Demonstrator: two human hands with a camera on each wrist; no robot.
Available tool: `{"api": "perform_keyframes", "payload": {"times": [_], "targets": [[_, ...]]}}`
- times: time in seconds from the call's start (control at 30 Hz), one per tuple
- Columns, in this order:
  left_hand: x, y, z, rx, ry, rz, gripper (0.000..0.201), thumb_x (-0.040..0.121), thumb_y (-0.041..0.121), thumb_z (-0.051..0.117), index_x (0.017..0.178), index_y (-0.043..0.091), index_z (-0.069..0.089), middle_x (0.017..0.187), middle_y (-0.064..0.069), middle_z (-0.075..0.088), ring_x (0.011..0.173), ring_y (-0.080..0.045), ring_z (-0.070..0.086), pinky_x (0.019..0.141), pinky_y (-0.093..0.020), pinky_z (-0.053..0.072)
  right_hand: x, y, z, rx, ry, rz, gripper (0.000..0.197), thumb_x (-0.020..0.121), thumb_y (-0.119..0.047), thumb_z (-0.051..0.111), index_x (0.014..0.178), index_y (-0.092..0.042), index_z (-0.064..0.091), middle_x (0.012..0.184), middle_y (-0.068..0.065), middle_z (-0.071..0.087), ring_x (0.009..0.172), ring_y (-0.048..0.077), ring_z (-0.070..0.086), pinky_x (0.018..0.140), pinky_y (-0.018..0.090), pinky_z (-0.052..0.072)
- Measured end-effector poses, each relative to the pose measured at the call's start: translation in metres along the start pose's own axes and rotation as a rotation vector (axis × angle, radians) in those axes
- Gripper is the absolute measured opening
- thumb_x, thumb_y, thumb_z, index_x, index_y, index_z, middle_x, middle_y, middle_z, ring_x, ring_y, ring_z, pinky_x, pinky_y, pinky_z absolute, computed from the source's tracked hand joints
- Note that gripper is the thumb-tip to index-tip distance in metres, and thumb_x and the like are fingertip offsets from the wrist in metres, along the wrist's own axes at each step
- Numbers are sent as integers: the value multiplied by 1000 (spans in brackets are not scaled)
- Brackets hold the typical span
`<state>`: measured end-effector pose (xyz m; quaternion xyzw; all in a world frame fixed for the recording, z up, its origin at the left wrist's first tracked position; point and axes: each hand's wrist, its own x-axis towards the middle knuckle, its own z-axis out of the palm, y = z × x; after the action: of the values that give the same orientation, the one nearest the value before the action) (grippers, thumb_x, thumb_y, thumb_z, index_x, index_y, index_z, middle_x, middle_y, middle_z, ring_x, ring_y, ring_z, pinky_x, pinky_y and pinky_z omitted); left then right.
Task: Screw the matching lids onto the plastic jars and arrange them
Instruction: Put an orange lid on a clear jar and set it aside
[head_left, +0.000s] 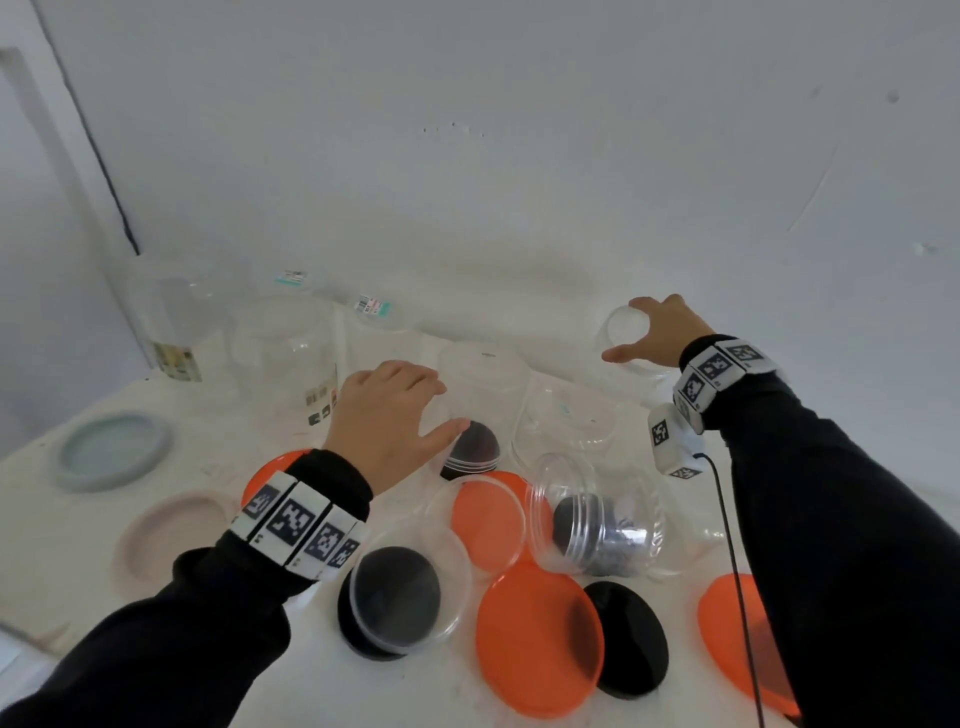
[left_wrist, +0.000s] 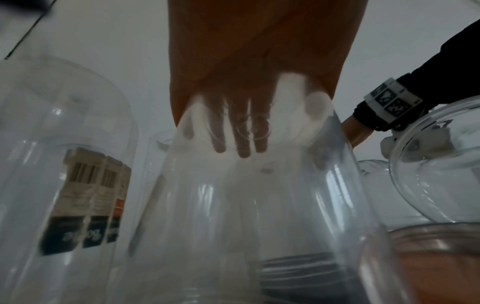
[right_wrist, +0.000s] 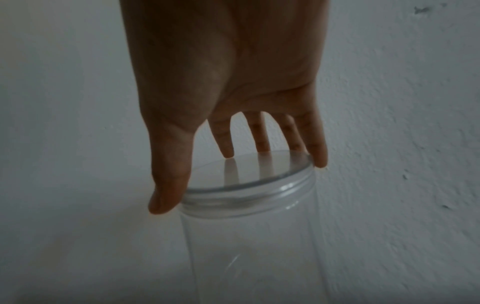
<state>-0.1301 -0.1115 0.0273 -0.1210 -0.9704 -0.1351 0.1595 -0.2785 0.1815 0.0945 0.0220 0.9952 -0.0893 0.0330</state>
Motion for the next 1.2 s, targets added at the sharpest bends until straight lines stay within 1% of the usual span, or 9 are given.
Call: {"api": "perform_keyframes", "payload": {"times": [0.13, 0.3, 0.57, 0.73, 0.93, 1.0, 1.07, 1.13, 1.2], "targets": [[1, -1, 1, -10, -2, -2, 69, 77, 64, 25, 106, 17, 65, 117, 2, 62, 112, -20, 53, 90, -41, 38, 6, 2, 6, -30, -48, -3, 91, 68, -52, 75, 142, -25, 31, 141, 13, 31, 128, 37, 36, 103, 49, 36], [3, -2, 1, -14, -17, -6, 69, 77, 65, 23, 108, 18, 64, 118, 2, 61, 113, -19, 52, 91, -41, 38, 7, 2, 7, -54, -79, -45, 69, 78, -46, 69, 135, -16, 44, 143, 10, 38, 131, 27, 35, 105, 37, 29], [2, 0, 0, -19, -14, -13, 67, 77, 63, 25, 105, 17, 65, 115, 1, 63, 110, -21, 55, 89, -41, 39, 0, 4, 7, -93, -115, -73, 68, 84, -46, 62, 140, -16, 38, 147, 8, 35, 135, 25, 31, 108, 36, 24], [2, 0, 0, -11, -16, -10, 68, 77, 64, 25, 105, 18, 65, 115, 2, 63, 110, -20, 54, 89, -41, 39, -10, 8, -4, -7, 44, -138, 48, 85, -41, 63, 123, -12, 55, 135, 8, 50, 125, 24, 42, 102, 34, 30], [2, 0, -3, -4, -26, -13, 76, 74, 66, 16, 113, 19, 61, 124, 4, 57, 118, -17, 47, 94, -38, 34, -62, -2, -39, 201, 191, -298, 41, 83, -38, 65, 118, -19, 58, 120, -2, 58, 102, 12, 53, 86, 24, 37], [2, 1, -3, 13, -37, -12, 76, 75, 68, 15, 116, 20, 59, 127, 4, 55, 121, -15, 45, 96, -37, 32, -92, -9, -42, 229, 165, -360, 42, 79, -42, 66, 116, -25, 58, 116, -8, 59, 101, 10, 55, 86, 23, 39], [2, 1, -3, 18, -38, -17, 66, 83, 67, 26, 118, 20, 57, 130, 4, 53, 123, -15, 42, 98, -37, 31, -123, -17, -36, 236, 78, -432, 51, 69, -53, 64, 115, -32, 55, 115, -14, 56, 103, 6, 54, 89, 22, 40], [2, 1, -3, 26, -45, -14, 55, 87, 60, 36, 121, 20, 55, 133, 4, 50, 125, -15, 40, 101, -36, 29, -150, -22, -22, 186, -57, -498, 67, 60, -64, 60, 121, -38, 49, 120, -19, 51, 108, 1, 49, 96, 23, 38], [2, 1, -3, 23, -38, -3, 53, 87, 57, 39, 121, 20, 55, 132, 4, 50, 125, -15, 40, 101, -37, 28, -166, -22, -5, 112, -170, -536, 79, 61, -66, 61, 131, -37, 41, 131, -19, 42, 119, -1, 41, 104, 22, 32]]}}
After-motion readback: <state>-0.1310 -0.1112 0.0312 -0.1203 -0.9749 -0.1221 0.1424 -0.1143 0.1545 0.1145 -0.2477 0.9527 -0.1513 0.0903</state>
